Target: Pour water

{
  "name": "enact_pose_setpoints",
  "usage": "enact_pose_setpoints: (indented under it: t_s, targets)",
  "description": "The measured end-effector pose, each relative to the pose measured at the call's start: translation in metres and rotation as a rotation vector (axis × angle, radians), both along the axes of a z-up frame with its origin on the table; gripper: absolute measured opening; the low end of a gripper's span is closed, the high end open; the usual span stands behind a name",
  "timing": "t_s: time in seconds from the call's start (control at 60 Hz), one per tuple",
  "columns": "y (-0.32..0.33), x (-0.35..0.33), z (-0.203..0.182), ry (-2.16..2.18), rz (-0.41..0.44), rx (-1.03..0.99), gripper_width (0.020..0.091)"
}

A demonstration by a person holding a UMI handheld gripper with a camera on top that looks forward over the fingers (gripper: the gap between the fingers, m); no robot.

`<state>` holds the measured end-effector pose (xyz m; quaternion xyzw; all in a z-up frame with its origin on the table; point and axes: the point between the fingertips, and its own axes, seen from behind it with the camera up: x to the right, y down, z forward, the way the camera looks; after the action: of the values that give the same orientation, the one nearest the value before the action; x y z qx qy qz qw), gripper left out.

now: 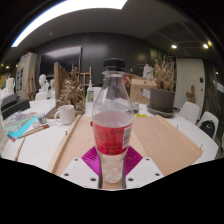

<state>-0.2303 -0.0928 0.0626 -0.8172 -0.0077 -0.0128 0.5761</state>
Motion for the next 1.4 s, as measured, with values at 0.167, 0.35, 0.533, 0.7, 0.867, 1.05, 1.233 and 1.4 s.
enact_pose_setpoints:
  t_s: [0.167,0.35,0.533,0.7,0.867,1.05,1.233,1.4]
  targets:
    - [0.007,-0.004,0.015,-0.066,0.018,-0.015,0.0231]
    - [0.048,0.004,0.081,-0.226,0.016,0.022,0.023]
    - [0.121,0.006,0.155,-0.529,0.028,0.081,0.0229]
    - [0.191,-0.019,0.197,-0.922,0.071,0.134,0.0227]
    - [0.248,-0.054,0.202,-1.335,0.133,0.157,0.0227]
    - [0.286,-0.084,0.179,-1.768,0.188,0.171,0.0226]
    - [0.304,-0.103,0.153,-1.999,0.252,0.176,0.0228]
    - [0.307,-0.102,0.144,-1.975,0.273,0.152,0.0229]
